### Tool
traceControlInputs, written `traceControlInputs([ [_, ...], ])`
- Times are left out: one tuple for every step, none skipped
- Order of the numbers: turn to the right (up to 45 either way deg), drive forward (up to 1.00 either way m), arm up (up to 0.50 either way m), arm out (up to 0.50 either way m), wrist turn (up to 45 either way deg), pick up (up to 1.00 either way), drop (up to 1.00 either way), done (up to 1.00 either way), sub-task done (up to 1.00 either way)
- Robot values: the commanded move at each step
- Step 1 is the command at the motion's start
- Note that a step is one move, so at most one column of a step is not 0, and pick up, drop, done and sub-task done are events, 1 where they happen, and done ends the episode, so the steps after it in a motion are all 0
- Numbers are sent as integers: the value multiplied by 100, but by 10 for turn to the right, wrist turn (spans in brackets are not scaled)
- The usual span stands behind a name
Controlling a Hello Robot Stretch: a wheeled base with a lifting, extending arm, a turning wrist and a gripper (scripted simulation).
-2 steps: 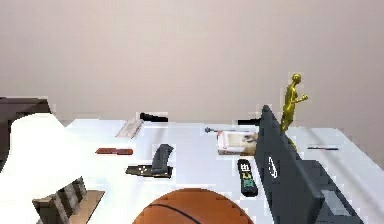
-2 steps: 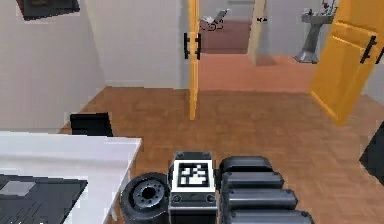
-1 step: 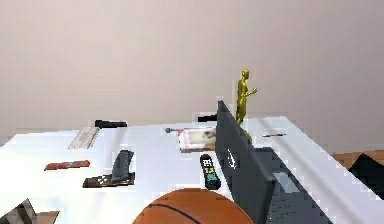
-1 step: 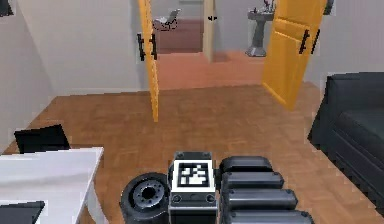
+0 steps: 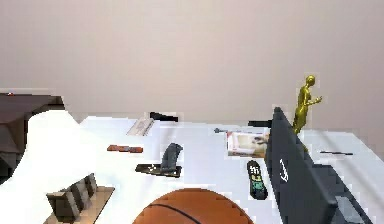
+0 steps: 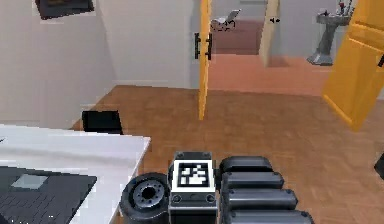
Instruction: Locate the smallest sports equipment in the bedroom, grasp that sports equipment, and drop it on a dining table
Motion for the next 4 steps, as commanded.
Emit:
traceControlInputs([
  [-450, 0, 0, 0, 0, 0, 0, 0, 0],
  [-180, 0, 0, 0, 0, 0, 0, 0, 0],
  [0, 10, 0, 0, 0, 0, 0, 0, 0],
  [450, 0, 0, 0, 0, 0, 0, 0, 0],
])
